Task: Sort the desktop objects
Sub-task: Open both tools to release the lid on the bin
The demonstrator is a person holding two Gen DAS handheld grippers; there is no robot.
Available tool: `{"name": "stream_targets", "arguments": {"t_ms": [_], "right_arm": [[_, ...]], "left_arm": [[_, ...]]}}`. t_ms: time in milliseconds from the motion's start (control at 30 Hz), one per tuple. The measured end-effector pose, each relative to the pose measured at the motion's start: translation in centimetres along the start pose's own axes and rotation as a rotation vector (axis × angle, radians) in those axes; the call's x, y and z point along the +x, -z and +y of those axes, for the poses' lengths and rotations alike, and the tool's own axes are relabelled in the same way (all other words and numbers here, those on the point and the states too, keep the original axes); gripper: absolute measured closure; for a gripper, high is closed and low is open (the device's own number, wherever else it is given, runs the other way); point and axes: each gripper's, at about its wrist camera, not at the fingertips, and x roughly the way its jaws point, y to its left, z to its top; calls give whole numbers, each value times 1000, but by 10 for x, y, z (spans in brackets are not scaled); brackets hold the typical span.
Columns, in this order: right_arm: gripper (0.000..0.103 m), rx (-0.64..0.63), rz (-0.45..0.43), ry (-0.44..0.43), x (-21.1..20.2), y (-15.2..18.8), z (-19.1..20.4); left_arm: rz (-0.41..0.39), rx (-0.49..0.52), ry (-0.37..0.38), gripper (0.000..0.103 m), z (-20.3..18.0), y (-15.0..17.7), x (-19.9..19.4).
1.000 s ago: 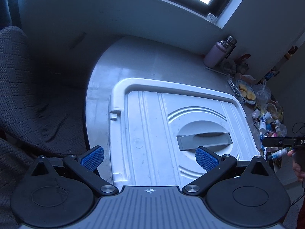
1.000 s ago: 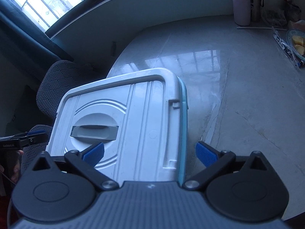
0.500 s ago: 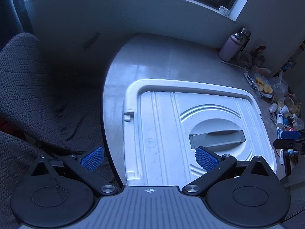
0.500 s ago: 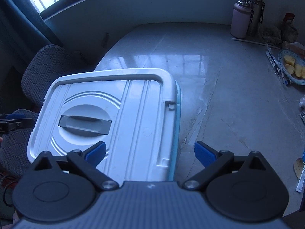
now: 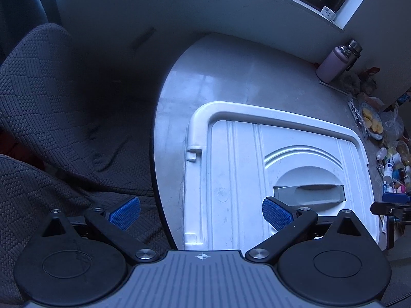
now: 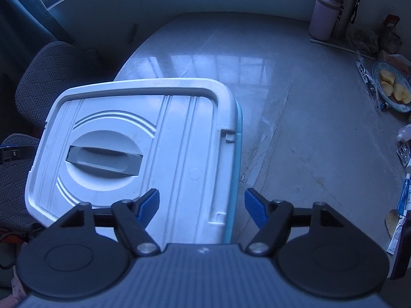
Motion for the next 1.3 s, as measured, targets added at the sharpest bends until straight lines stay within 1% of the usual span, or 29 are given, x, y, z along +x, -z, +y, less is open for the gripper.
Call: {"name": "stream_targets", "arguments": {"t_ms": [200,267,300,333,433,467,500,533,567,600,633,767,867,1200,1300], "right_arm": [[36,-7,25,14,7,2,3],[40,1,36,6,10,3,2],[46,5,40,2,11,2,2],[49,8,43,-2,12,2,1],[51,16,38,-4,12,3,0],[52,18,37,-7,11,3,-1],[52,19,37,-10,11,3,-1],[52,19,37,-12,11,3,-1],[52,19,37,-11,11,3,-1],[52,18,37,-10,11,3,-1],[52,18,37,-10,11,3,-1],[52,11,38,-7,11,2,0],[52,9,36,-8,10,3,-1],[52,11,41,8,11,0,-3],[52,21,45,4,13,0,-4]], "left_arm": [[28,22,-20,1,-7,4,13],[32,14,-21,2,-6,5,17],[34,9,-21,2,-5,5,19],[35,3,-17,2,-4,5,20],[40,-25,6,2,0,7,26],[45,-33,15,2,1,7,29],[50,-41,24,6,2,8,32],[56,-49,33,15,3,9,35],[59,-63,59,16,3,10,37],[65,-73,83,20,2,11,39],[67,-69,88,21,0,12,40],[64,-39,78,22,-7,13,40],[61,-35,70,22,-9,15,41],[75,-19,82,22,-16,14,42],[78,-4,67,22,-19,10,42]]}}
